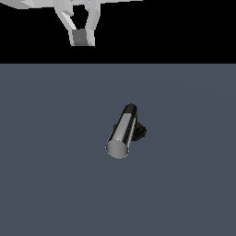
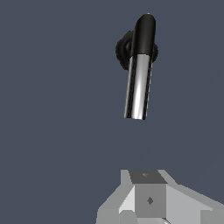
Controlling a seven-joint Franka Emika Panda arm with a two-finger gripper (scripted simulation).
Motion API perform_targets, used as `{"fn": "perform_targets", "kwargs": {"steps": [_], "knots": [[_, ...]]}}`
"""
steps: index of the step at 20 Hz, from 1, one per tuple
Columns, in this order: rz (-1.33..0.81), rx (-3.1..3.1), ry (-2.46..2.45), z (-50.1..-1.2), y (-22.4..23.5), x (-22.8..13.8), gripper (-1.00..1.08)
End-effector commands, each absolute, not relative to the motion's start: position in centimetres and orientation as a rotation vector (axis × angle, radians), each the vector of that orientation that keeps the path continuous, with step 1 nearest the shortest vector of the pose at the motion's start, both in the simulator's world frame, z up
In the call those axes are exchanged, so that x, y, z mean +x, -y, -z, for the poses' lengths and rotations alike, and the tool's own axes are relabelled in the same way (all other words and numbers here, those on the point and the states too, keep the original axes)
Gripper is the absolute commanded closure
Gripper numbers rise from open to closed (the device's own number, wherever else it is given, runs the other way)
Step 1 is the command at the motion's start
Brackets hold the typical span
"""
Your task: Turn on the faucet by rotating a designated handle.
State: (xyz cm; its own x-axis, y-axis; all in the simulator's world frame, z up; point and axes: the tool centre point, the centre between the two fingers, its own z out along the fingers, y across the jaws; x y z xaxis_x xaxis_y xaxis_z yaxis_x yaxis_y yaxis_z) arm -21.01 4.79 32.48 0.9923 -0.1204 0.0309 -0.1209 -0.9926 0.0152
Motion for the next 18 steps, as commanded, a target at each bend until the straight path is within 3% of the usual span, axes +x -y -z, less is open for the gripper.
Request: {"fn": "perform_targets", "kwargs": {"steps": [1,18], "knots": [[-0.043,3.119,0.221,-30.4,-5.2,-20.4,1.08],[-0.015,3.113,0.41,-17.8,-7.6,-16.3,1.08]]}}
